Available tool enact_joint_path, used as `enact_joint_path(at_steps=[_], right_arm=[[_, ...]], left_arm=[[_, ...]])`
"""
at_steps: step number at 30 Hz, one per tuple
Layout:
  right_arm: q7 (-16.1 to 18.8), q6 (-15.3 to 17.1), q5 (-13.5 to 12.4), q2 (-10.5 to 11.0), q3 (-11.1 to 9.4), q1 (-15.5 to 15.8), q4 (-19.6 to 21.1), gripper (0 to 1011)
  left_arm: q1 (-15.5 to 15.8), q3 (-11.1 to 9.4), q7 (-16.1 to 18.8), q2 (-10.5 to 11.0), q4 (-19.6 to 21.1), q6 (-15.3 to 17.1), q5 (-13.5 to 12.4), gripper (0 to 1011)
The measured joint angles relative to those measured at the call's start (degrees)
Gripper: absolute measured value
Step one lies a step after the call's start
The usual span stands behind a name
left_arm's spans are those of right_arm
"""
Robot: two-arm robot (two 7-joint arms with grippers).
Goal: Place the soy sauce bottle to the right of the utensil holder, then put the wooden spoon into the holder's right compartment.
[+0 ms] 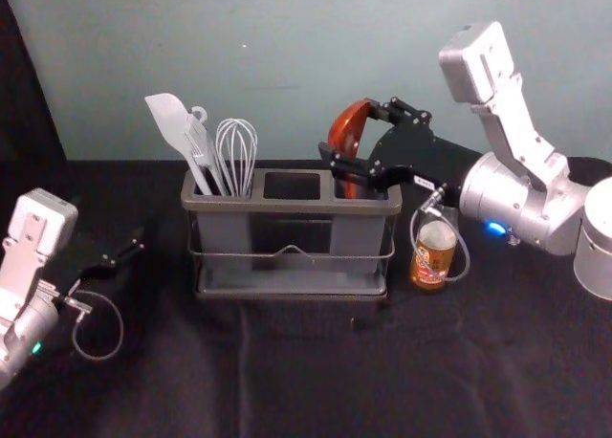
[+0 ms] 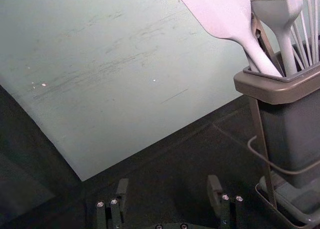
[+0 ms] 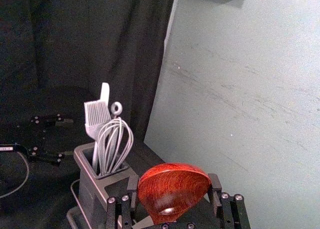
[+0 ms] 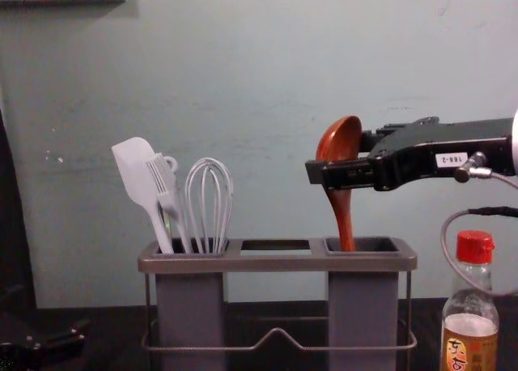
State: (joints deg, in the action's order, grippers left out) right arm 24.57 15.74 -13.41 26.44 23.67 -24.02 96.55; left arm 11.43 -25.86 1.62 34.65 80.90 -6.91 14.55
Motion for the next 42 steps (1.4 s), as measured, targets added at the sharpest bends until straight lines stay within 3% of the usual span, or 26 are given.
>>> enact_joint_path(at_steps=[42], right_arm=[[-1.7,2.0,0.7,-1.0,-0.1,1.1,-1.3,842]], left_arm=[[0.0,0.0,0.0,0.0,0.0,0.0,0.0,1011]])
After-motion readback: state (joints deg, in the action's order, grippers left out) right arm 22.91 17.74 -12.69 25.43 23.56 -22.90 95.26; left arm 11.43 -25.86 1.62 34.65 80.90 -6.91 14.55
